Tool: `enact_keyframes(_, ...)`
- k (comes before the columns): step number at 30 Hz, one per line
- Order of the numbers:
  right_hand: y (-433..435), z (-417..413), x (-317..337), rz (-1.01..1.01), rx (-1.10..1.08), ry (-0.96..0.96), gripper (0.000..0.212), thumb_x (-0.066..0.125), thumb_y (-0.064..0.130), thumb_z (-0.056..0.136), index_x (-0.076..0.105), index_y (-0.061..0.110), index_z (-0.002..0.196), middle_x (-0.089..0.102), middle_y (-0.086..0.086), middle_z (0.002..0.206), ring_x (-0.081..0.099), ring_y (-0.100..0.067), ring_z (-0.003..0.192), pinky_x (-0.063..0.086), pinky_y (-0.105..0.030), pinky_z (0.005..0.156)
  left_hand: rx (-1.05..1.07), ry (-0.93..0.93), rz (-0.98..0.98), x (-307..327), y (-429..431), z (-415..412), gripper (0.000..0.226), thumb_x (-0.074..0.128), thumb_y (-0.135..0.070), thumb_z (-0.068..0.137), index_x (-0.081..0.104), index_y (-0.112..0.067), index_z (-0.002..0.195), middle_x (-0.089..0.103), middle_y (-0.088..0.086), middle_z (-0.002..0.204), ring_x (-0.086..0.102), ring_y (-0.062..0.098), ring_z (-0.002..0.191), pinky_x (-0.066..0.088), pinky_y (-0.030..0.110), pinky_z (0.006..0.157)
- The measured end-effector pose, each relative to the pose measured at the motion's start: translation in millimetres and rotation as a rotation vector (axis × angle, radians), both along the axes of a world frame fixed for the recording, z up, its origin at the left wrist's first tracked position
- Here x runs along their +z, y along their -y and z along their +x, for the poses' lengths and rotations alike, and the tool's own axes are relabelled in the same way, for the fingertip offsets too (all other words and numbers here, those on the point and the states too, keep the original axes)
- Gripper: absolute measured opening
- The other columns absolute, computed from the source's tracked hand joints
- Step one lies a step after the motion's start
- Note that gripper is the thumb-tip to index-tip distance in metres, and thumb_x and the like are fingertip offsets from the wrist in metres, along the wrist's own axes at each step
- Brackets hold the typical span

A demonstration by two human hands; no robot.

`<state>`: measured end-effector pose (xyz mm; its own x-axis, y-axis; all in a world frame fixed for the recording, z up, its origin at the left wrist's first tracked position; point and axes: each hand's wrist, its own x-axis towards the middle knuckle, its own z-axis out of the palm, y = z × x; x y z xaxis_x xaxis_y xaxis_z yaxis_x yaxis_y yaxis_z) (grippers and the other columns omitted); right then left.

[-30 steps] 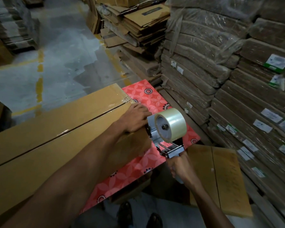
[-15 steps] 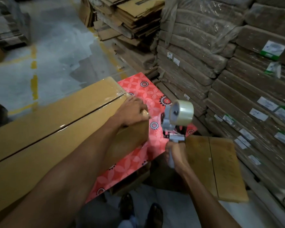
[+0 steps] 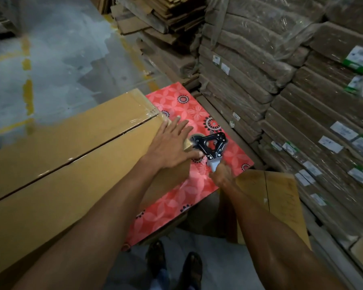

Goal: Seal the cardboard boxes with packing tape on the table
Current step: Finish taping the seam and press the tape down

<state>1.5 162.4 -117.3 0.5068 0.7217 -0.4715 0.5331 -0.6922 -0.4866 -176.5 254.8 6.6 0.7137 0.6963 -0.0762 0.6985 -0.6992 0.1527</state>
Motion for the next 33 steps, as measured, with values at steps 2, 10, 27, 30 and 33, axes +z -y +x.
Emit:
enact_keyframes(2,-5,5,1,-0.063,0.055,0.056,0.029,0.068,0.030,0.091,0.065,0.005,0.106,0.067,-0.017,0.113,0.064,-0.034,0.103,0.055,-0.040,0.083,0.010,0.118,-0.093,8,-6,-9,0.093,0.028,-0.081,0.089,0.009,-0.025,0.160,0.000,-0.001,0.168,-0.005,0.017,0.154,-0.002,0.048,0.125)
enact_keyframes(10,-107,-39,155,0.563,0.185,0.245,0.027,0.055,0.001,0.088,0.069,0.010,0.110,0.069,-0.010,0.110,0.065,-0.027,0.100,0.051,-0.034,0.085,0.388,0.258,-0.056,6,-124,-80,0.070,0.035,-0.053,0.102,0.024,-0.011,0.156,0.025,0.008,0.163,0.015,0.024,0.153,0.011,0.049,0.123)
enact_keyframes(27,-225,-142,144,0.405,0.751,0.239,0.055,0.033,0.022,0.107,0.024,0.002,0.158,0.022,-0.012,0.167,0.024,-0.023,0.153,0.022,-0.032,0.120,0.354,0.089,0.034,4,-197,-95,0.042,0.019,-0.041,0.107,0.049,-0.026,0.132,0.066,0.016,0.124,0.062,0.040,0.111,0.046,0.047,0.090)
enact_keyframes(30,-217,-136,138,0.386,0.726,0.226,0.057,0.029,0.030,0.106,0.023,0.007,0.158,0.025,-0.010,0.165,0.033,-0.027,0.149,0.035,-0.044,0.117,0.375,0.062,0.024,5,-197,-94,0.044,0.017,-0.043,0.106,0.050,-0.027,0.130,0.064,0.016,0.127,0.061,0.040,0.114,0.046,0.047,0.093)
enact_keyframes(33,-188,-126,132,0.372,0.711,0.261,0.056,0.028,0.031,0.107,0.025,0.007,0.157,0.031,-0.009,0.161,0.038,-0.030,0.145,0.041,-0.048,0.111,0.442,0.045,-0.007,6,-194,-90,0.049,0.016,-0.045,0.106,0.053,-0.026,0.130,0.062,0.017,0.130,0.059,0.039,0.118,0.044,0.047,0.096)
